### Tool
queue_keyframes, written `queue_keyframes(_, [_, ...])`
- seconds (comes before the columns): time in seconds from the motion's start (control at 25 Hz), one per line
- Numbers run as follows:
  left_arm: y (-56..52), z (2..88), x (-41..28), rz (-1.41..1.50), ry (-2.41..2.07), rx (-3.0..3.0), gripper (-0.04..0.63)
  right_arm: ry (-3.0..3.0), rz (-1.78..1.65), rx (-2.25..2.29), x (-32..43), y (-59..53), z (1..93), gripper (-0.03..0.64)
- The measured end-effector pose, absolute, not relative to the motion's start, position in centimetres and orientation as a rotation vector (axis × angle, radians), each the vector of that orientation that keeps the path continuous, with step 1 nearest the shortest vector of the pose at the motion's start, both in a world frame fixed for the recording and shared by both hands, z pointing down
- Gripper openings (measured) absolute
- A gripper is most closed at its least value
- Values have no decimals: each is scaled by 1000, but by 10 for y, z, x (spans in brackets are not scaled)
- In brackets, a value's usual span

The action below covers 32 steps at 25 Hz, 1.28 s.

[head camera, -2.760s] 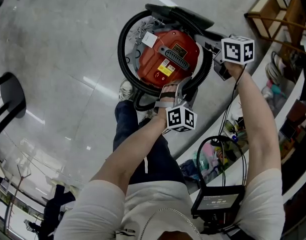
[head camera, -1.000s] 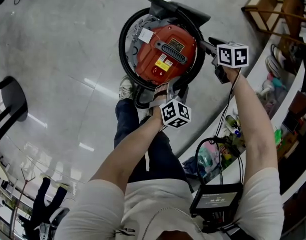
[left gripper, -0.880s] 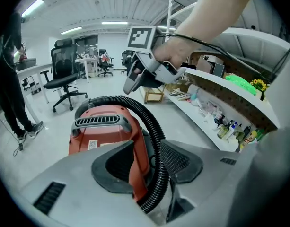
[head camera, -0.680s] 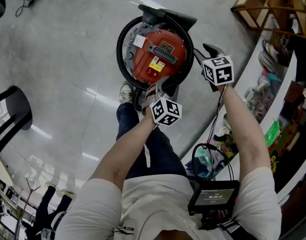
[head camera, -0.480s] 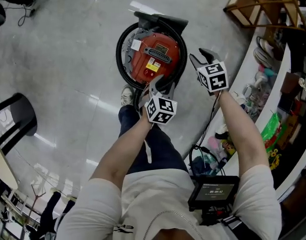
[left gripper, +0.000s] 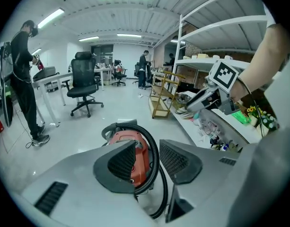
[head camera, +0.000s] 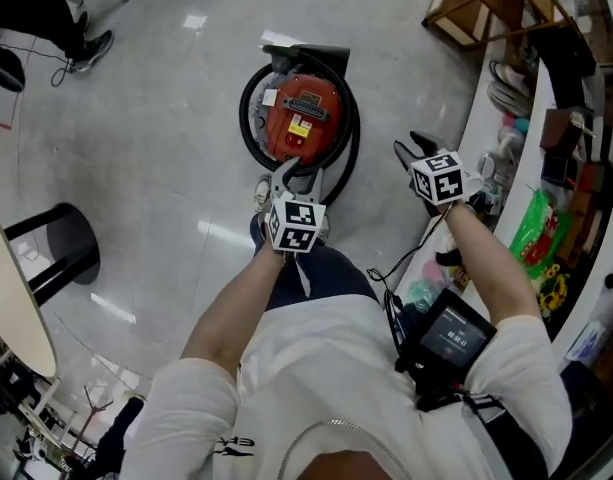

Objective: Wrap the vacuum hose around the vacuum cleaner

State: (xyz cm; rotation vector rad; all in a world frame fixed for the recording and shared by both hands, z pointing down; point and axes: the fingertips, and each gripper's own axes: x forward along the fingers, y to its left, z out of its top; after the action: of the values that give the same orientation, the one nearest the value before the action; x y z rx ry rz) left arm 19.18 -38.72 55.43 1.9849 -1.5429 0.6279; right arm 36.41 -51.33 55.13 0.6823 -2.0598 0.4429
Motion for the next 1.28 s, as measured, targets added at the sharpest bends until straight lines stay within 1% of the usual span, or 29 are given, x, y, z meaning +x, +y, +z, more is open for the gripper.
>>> queue_keyframes(0.2, [-345,502,199,626,-1548,2005,160,-2028,494,604,420,-449,501,184])
queue_keyframes(0.36, [-327,465,207,584,-1568,2027,161,-2066,525,611,436,-415,462,184])
queue_keyframes(0.64, [-308,419,208,534,-1559,2065,160,-2189,667,818,405,-381,424,184])
queue_keyframes(0.92, [-279,390,190,502,-1536,2166,160,-2244,778,992,370,-328,400,184])
queue_keyframes(1.16, [-226,375,179,457,-1501,2215,126,-2266,793,1063,346,-260,385,184])
queue_keyframes(1.28, [-196,368,171,435,-1502,2232,81,-2286,772,1060,329,-222,374,178])
